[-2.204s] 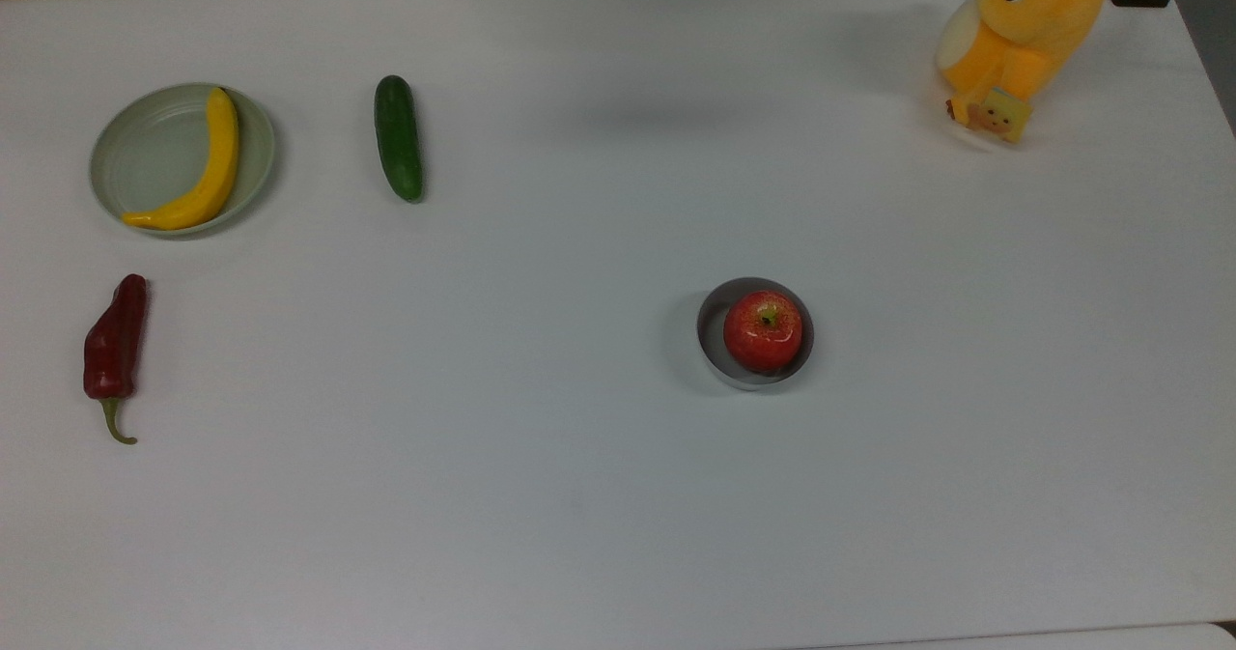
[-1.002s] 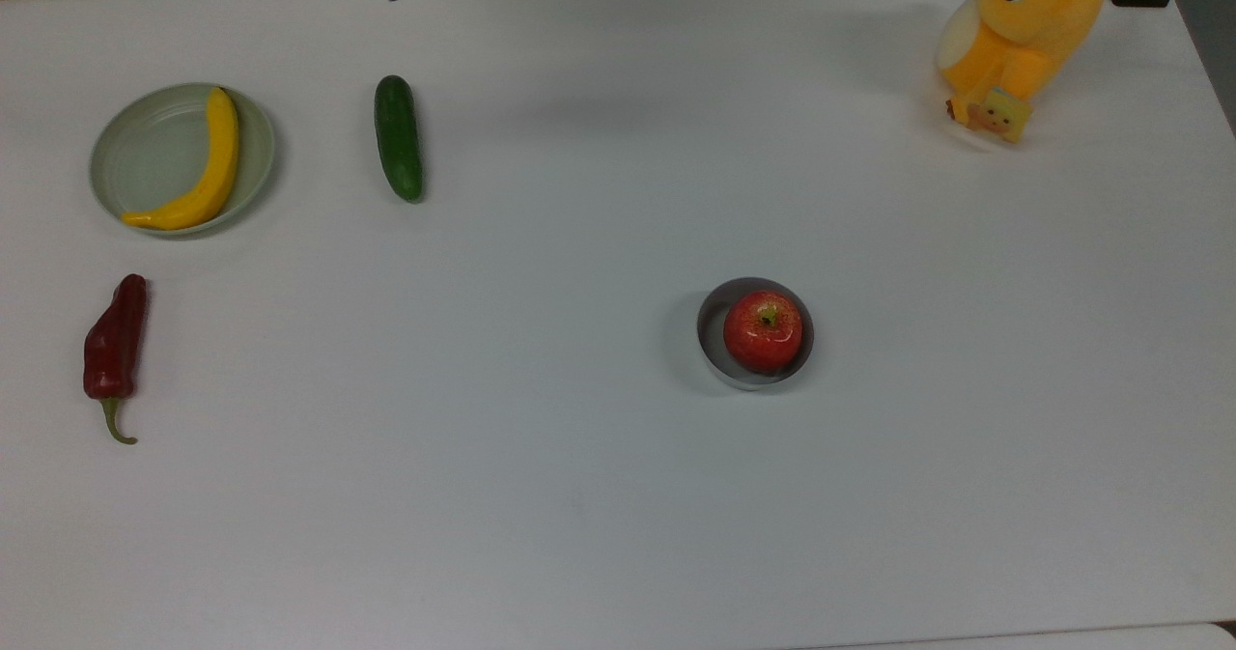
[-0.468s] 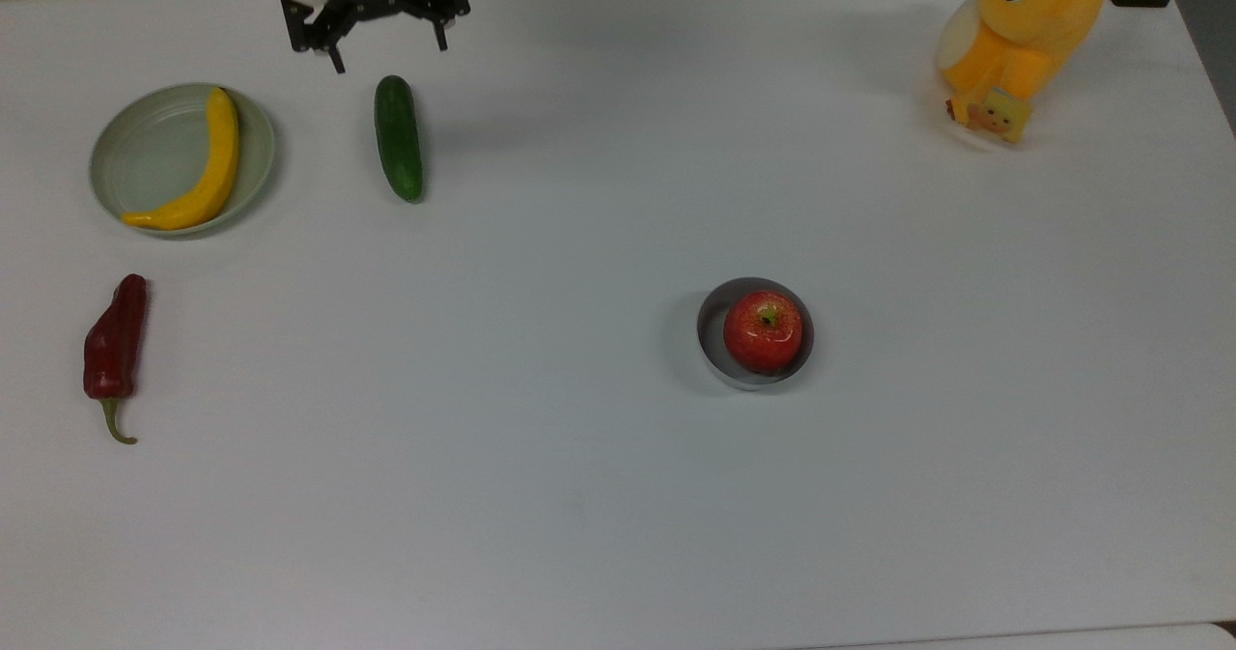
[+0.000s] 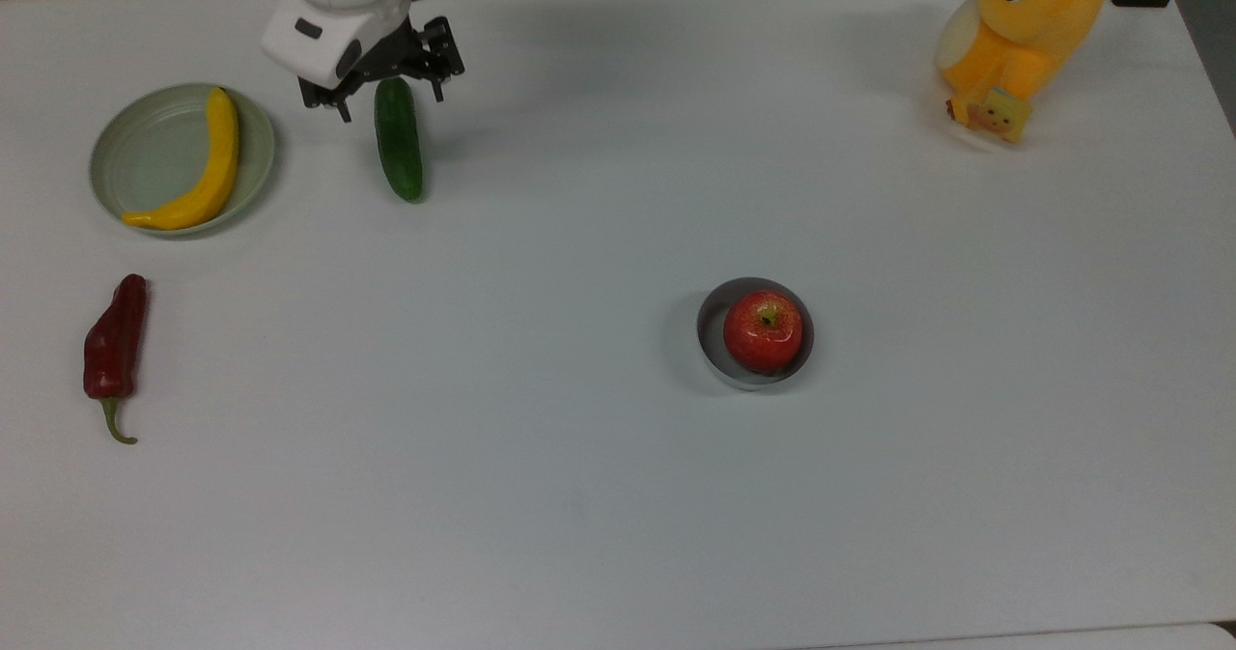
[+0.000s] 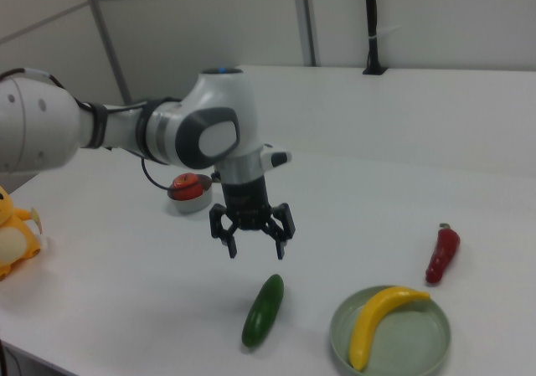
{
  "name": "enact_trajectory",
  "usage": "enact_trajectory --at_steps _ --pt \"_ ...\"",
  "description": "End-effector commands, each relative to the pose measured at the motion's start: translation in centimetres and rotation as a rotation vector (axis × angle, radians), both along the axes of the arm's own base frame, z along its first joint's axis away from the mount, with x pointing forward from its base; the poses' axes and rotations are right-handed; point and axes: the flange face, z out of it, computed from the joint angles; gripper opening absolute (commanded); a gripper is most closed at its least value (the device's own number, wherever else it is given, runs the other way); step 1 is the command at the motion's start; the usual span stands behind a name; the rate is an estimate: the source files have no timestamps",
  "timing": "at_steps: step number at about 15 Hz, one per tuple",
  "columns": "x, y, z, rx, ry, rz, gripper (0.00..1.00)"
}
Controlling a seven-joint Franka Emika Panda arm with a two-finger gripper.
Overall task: Put the cucumber on the left side of the bowl
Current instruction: 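Move the open gripper down over the green cucumber, then close the gripper around the middle of the cucumber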
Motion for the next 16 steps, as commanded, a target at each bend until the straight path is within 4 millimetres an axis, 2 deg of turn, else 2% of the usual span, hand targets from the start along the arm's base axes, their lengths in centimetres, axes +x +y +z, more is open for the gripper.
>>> enact_trajectory --at_steps 1,5,10,12,16 --pt "-0.6 -0.5 -3.9 -0.021 0.009 0.033 1.00" --pt "-1.5 -0.4 -7.1 -0.027 0.038 0.041 1.00" --pt "-1.5 -0.5 -8.2 -0.051 0.053 0.066 0.99" --pt "-1.8 -0.5 -8.8 -0.069 0.068 0.083 0.87" --pt "-1.9 -0.6 -8.8 -0.070 0.074 0.091 0.54"
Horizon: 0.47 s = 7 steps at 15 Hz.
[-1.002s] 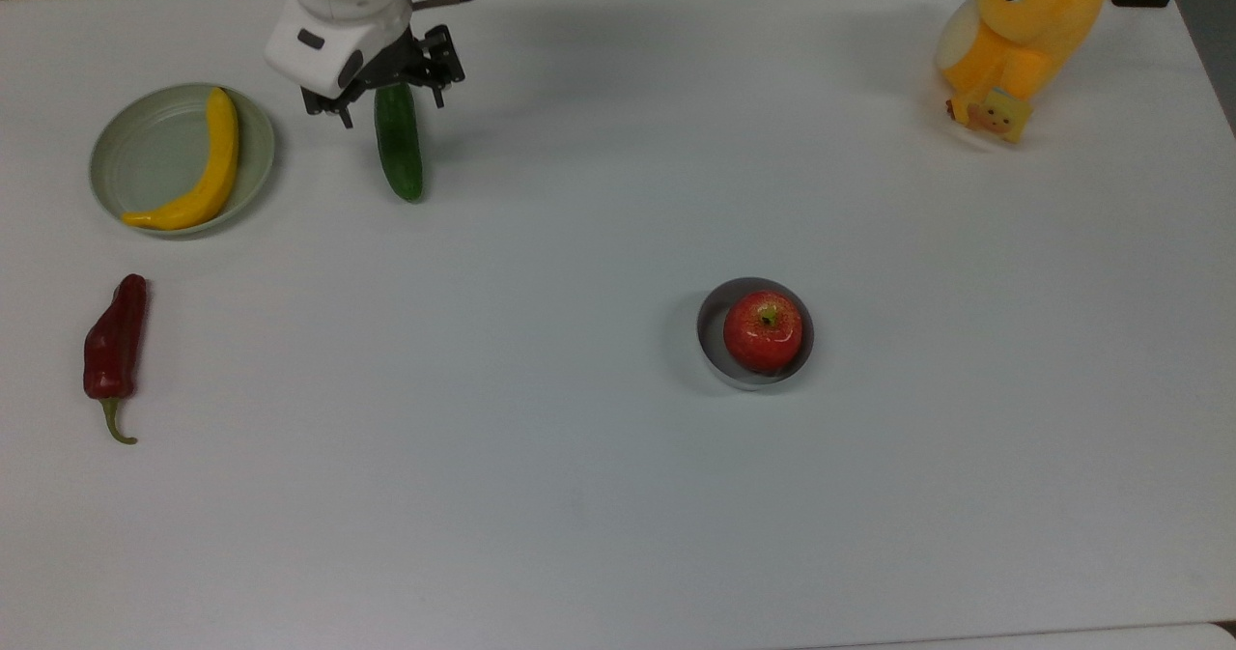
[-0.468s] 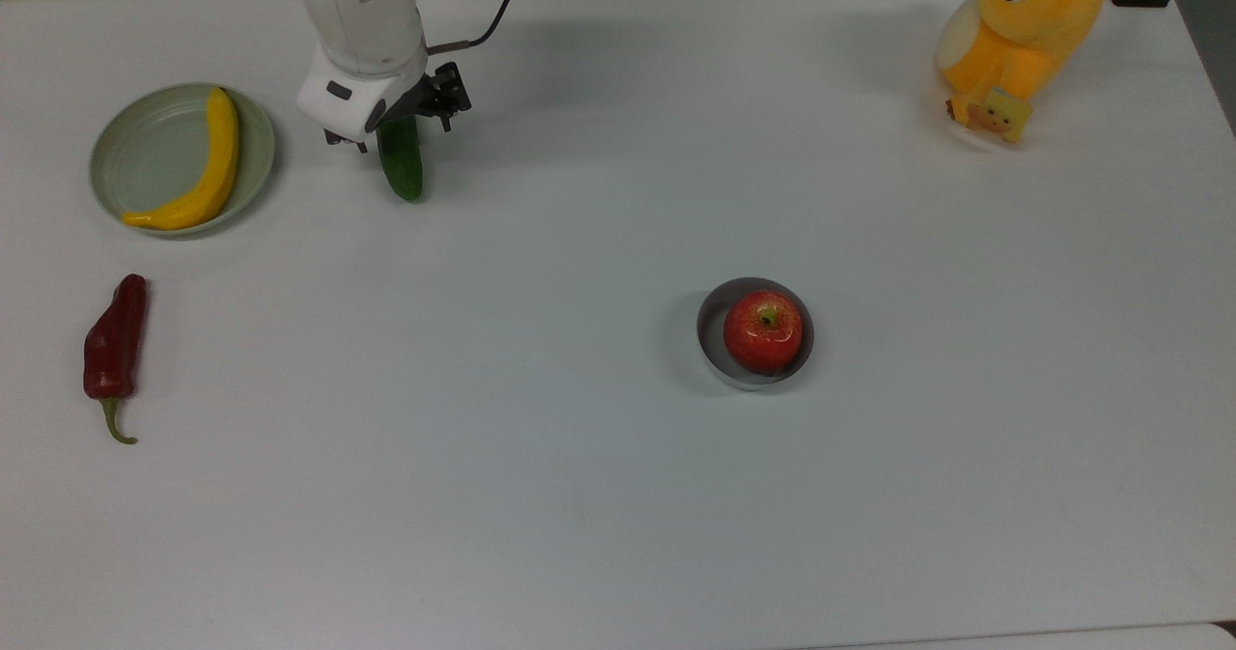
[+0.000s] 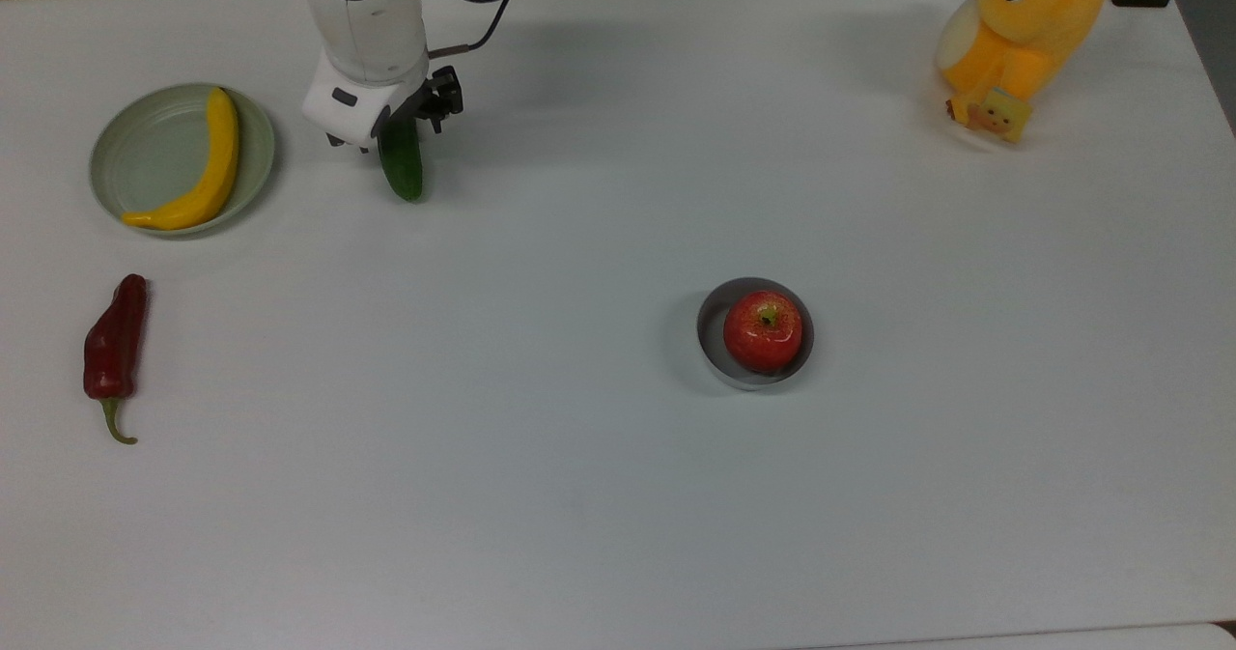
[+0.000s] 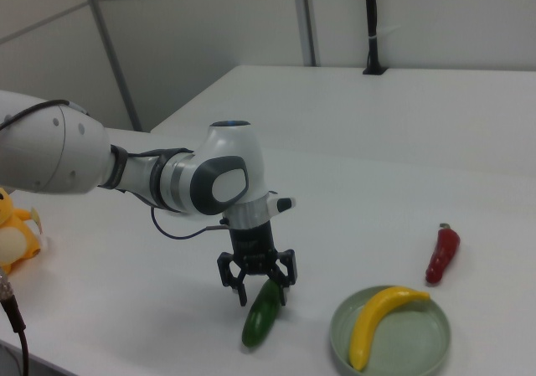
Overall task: Put the cucumber on the left side of the bowl
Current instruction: 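Close the gripper around the middle of the cucumber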
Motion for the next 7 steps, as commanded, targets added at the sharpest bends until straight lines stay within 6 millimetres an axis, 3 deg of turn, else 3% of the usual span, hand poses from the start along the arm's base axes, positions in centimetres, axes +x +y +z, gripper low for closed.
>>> enact_trajectory --at_steps 1,4,7 --pt "-0.5 -0.3 -0.1 -0.007 -0.007 0.024 0.45" --pt "-0.6 -0.6 0.2 -0.008 -0.009 0.015 0.19" --pt "-0.7 -0.7 1.2 -0.010 0.007 0.008 0.16"
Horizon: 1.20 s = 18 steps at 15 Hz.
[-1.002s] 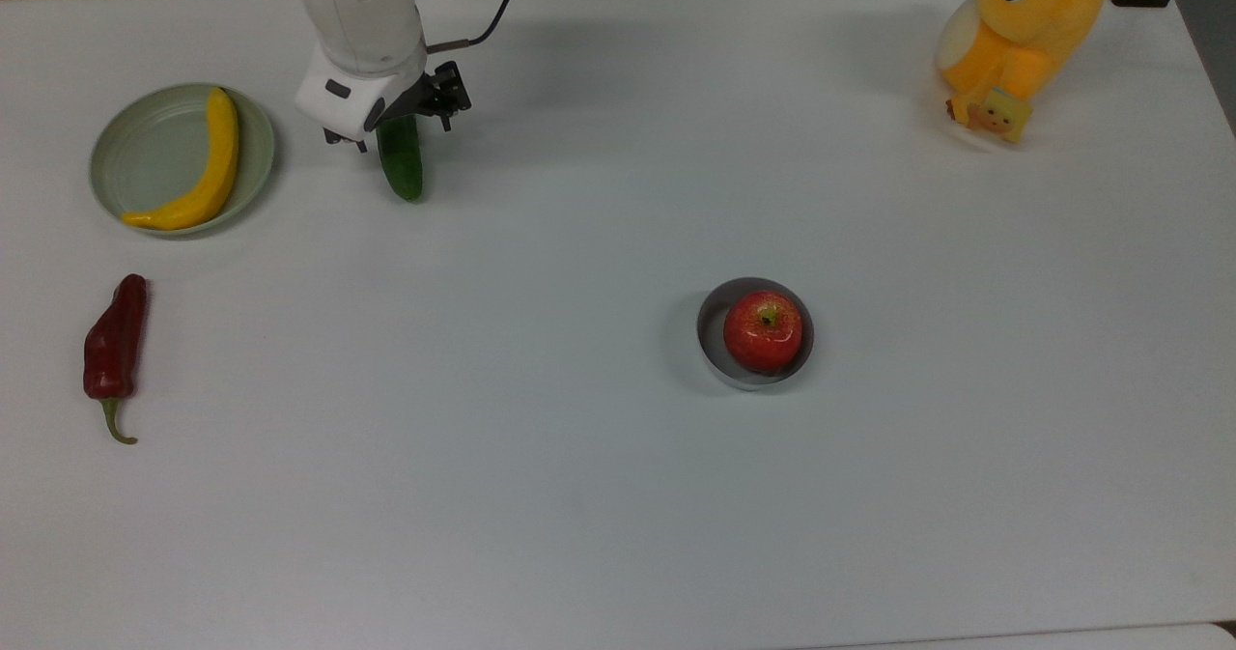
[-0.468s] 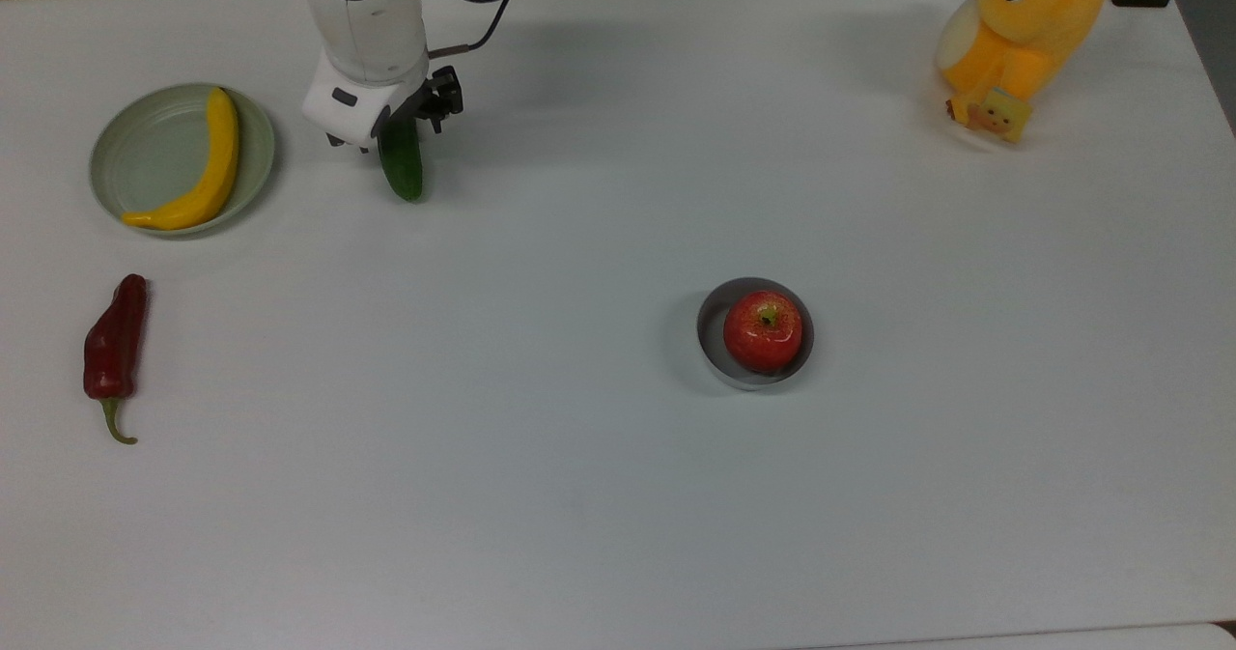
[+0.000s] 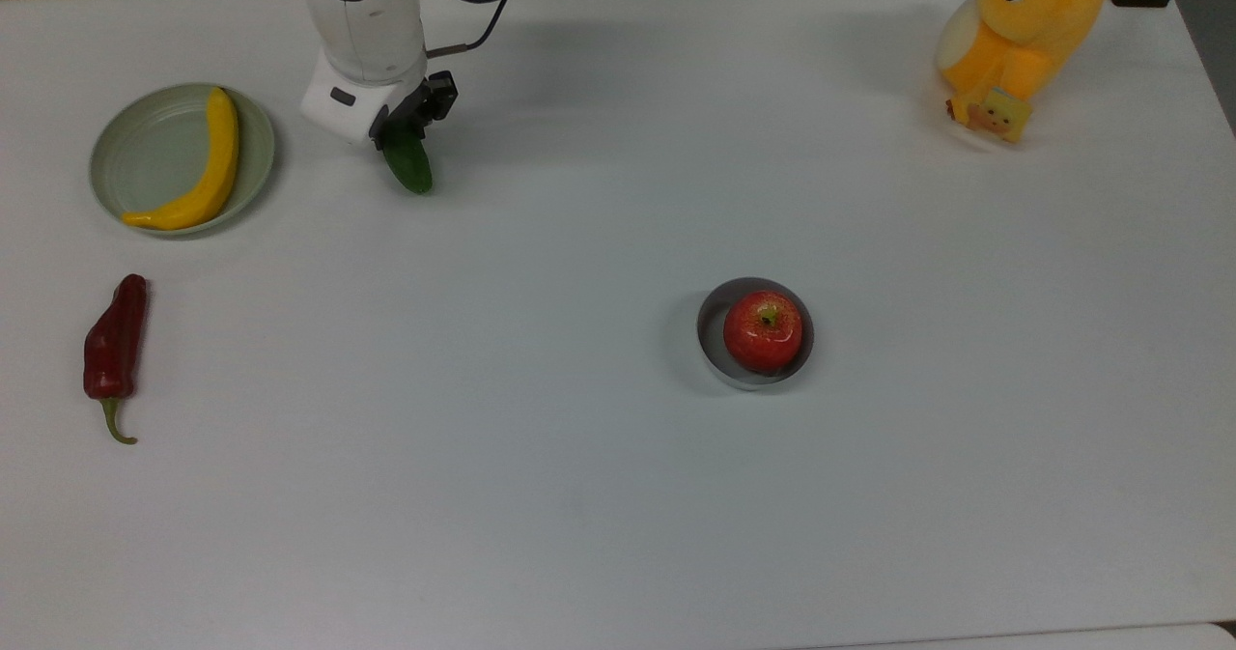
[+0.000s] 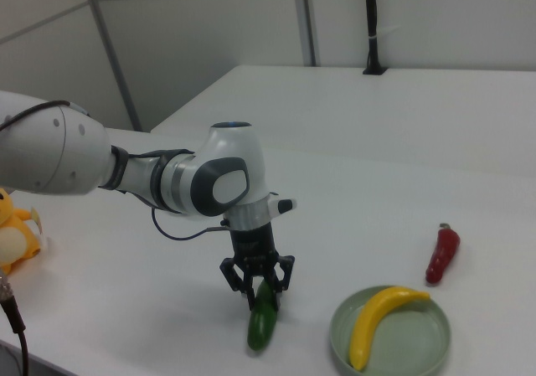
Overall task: Put the cucumber on the left side of the bowl
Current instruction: 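Close the gripper around the middle of the cucumber, then lift the cucumber and carry it toward the grey bowl with the apple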
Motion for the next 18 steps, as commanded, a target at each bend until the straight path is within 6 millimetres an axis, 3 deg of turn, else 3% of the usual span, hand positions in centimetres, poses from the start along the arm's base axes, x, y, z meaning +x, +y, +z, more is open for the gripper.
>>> enact_trajectory --at_steps 1,3,5,9,12,16,18 --pt "-0.3 -0.4 2.5 -0.007 0.003 0.008 0.16" --pt "0.3 0.7 4.6 -0.005 0.001 0.009 0.17" --pt "1.3 2.9 7.1 -0.012 -0.004 0.037 0.17" --pt "4.0 7.8 14.4 0.079 -0.052 0.032 0.17" --pt "5.2 13.1 18.3 0.137 -0.111 0.094 0.17" --pt "6.3 20.6 19.9 0.164 -0.174 0.082 0.21" --pt "6.9 24.2 19.7 0.176 -0.182 0.088 0.21"
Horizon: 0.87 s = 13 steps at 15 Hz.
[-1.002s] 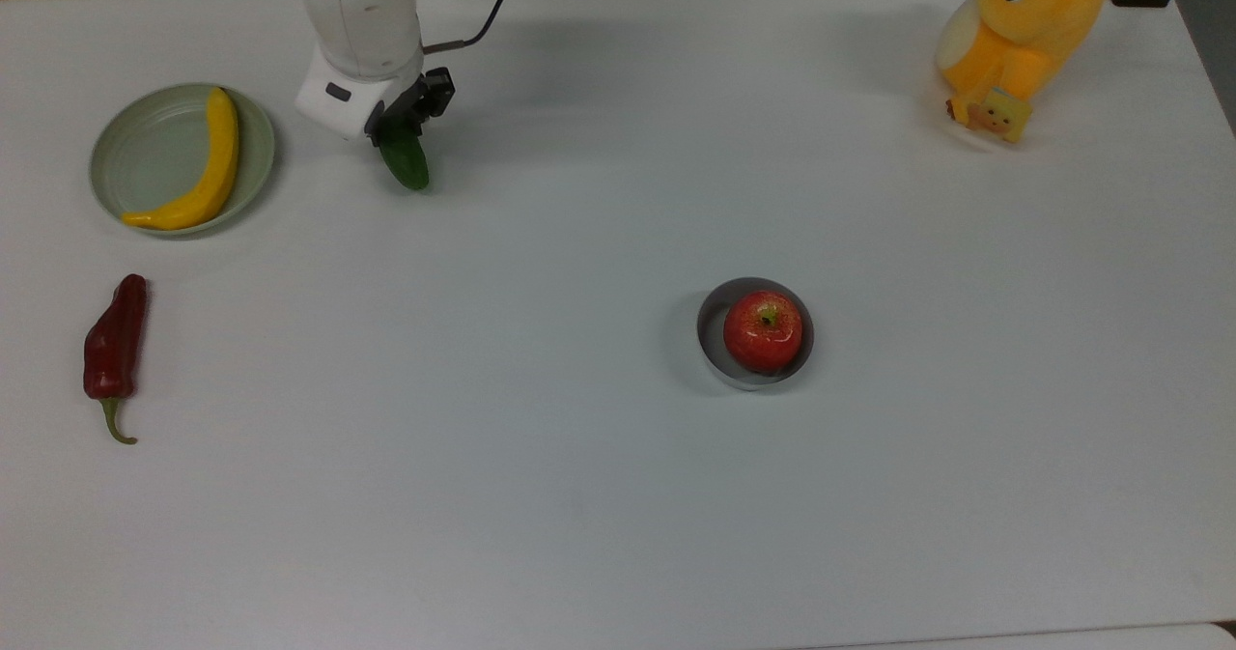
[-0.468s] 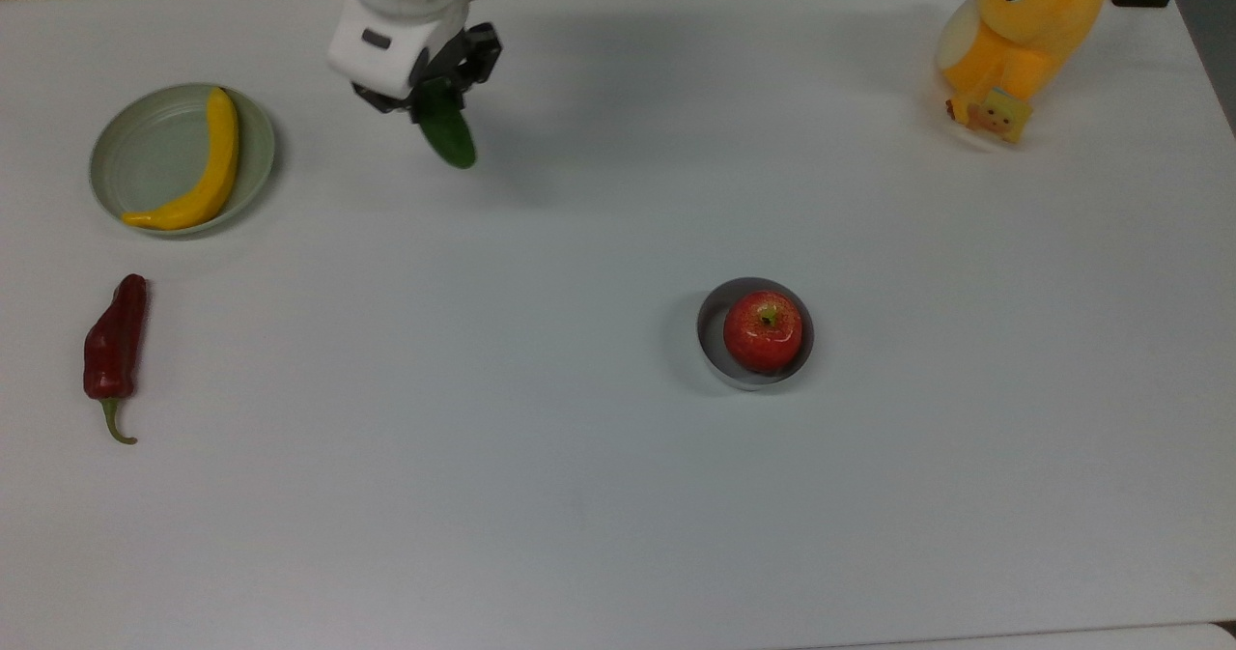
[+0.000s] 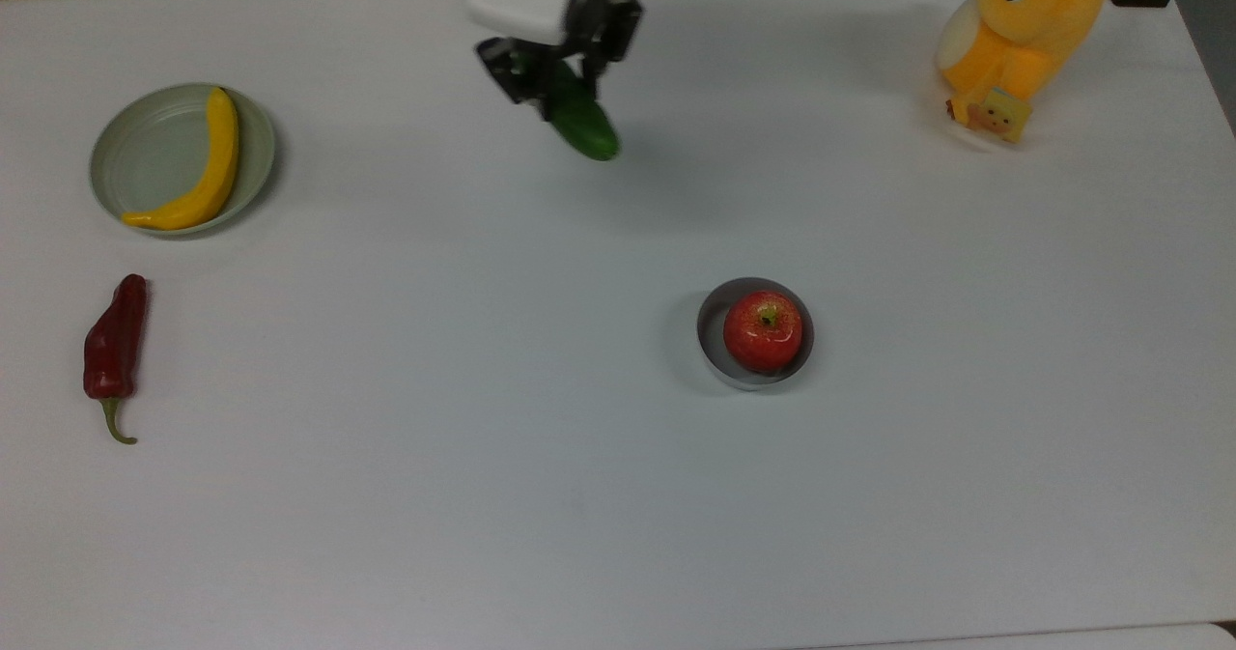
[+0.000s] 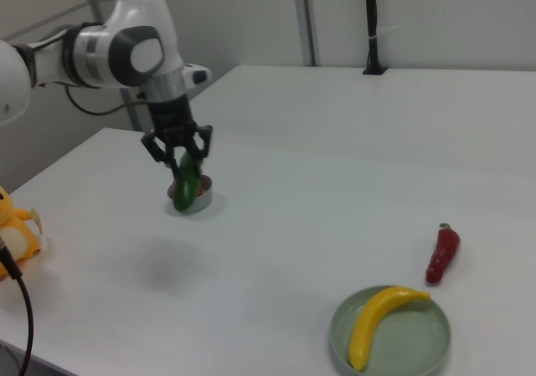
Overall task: Put the cucumber on the left side of the bowl
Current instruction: 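Lift the cucumber and carry it toward the grey bowl with the apple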
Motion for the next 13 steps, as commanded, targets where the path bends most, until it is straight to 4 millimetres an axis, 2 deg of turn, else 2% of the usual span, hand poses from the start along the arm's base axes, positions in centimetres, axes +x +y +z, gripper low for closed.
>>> enact_trajectory --at_steps 1,4,5,7,11,13 --pt "1.8 6.2 -0.2 0.035 -0.019 -0.013 0.21" --pt "2.7 12.0 -2.1 0.089 -0.113 -0.035 0.21" --pt "3.0 13.3 -2.9 0.102 -0.141 -0.063 0.21" --pt "3.6 15.5 -4.6 0.135 -0.181 -0.095 0.21" --pt "5.0 18.7 -8.5 0.205 -0.271 -0.128 0.21" --pt "5.1 20.4 -10.3 0.224 -0.292 -0.136 0.21"
